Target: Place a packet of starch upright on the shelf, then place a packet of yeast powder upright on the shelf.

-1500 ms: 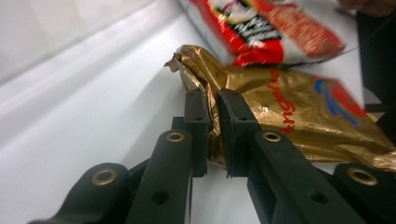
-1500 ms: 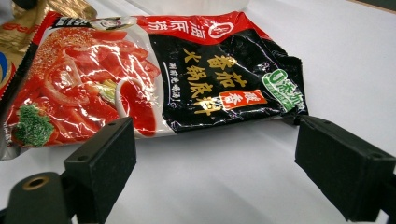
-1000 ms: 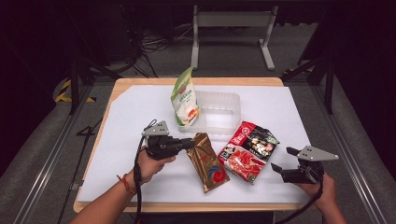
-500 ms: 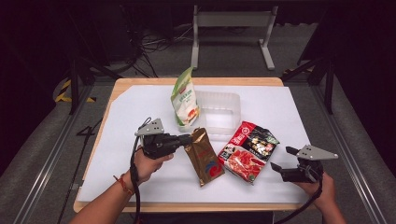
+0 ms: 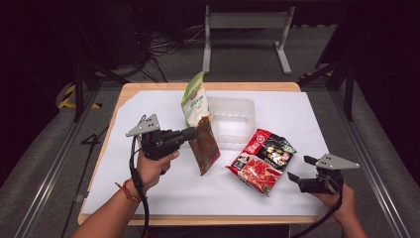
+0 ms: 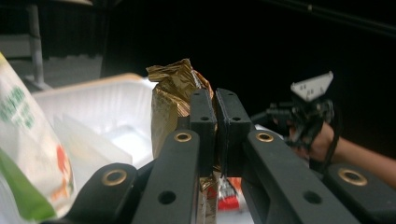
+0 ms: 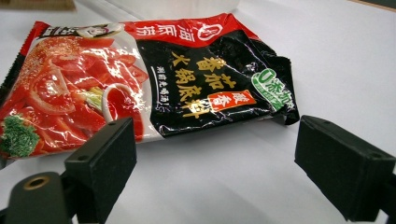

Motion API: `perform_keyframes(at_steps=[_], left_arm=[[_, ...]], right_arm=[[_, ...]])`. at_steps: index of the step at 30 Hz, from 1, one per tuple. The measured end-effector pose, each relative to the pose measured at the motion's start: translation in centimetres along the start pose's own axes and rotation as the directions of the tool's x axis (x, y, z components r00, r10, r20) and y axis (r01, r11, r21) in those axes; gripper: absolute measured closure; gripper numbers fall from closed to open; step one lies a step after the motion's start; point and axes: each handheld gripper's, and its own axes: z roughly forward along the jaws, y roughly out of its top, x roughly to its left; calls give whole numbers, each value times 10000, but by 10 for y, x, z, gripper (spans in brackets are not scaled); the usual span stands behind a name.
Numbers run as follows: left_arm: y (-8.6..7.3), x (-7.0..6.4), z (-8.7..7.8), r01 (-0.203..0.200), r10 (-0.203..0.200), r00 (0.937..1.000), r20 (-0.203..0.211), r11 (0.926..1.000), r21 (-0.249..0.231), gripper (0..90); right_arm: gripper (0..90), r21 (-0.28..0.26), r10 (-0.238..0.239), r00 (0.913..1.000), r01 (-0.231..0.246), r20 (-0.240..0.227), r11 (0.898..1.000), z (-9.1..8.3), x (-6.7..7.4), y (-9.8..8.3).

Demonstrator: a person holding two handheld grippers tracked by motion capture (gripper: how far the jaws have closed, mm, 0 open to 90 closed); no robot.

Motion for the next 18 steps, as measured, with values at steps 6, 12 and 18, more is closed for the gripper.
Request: perform_keyframes(at_steps=[6,12,18], left_arm=[[17,6,14,-70,65,9963,-858,10000,-55,867],[30,18,22,210,-253,9860,-1650,9994,-274,867],[43,21,35,113,-212,9693,-2452,9991,-416,867]], right_arm=[[134,38,58,10000,-58,29,10000,1,-1,0],[134,80,73,10000,-74,49,9999,1,-2,-1],[136,62,10,10000,-10,83,10000,0,-1,-2]])
